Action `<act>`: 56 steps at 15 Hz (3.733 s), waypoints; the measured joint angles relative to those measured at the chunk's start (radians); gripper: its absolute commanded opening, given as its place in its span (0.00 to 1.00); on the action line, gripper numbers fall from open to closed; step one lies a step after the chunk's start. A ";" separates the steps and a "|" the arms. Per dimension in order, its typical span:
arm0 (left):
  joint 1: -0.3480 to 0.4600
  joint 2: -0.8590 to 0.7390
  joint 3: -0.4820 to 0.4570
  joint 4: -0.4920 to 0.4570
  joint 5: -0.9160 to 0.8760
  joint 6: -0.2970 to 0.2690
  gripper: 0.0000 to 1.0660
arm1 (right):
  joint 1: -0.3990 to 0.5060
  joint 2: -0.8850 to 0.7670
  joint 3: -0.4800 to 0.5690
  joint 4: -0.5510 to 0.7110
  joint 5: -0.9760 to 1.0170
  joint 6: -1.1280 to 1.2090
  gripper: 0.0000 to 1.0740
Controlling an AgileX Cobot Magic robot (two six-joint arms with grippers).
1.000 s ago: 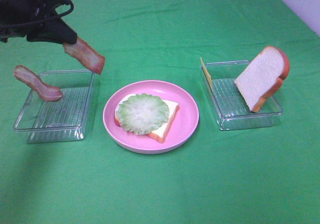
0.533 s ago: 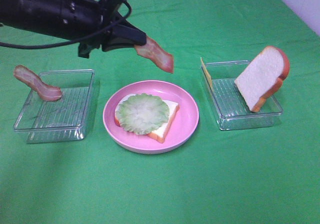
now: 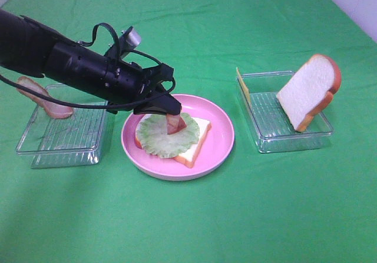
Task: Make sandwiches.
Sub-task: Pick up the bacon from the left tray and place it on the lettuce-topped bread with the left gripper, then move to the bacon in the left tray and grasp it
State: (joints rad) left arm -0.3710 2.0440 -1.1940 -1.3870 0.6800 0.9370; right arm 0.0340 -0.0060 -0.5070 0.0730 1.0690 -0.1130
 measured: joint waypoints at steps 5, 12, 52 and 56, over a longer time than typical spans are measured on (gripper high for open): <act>0.000 0.000 0.000 -0.146 0.086 -0.014 0.00 | 0.000 0.000 0.000 0.000 0.000 0.000 0.63; -0.070 0.000 0.000 -0.218 0.092 0.054 0.00 | 0.000 0.000 0.000 0.000 0.000 0.000 0.63; 0.226 -0.307 -0.162 1.277 0.146 -0.969 0.74 | 0.000 0.000 0.000 0.007 0.000 0.000 0.63; 0.238 -0.307 -0.207 1.426 0.219 -1.092 0.70 | 0.000 0.000 0.000 0.007 0.000 0.000 0.63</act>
State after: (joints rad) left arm -0.1330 1.7370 -1.4010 0.0390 0.8990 -0.1550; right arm 0.0340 -0.0060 -0.5070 0.0800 1.0690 -0.1130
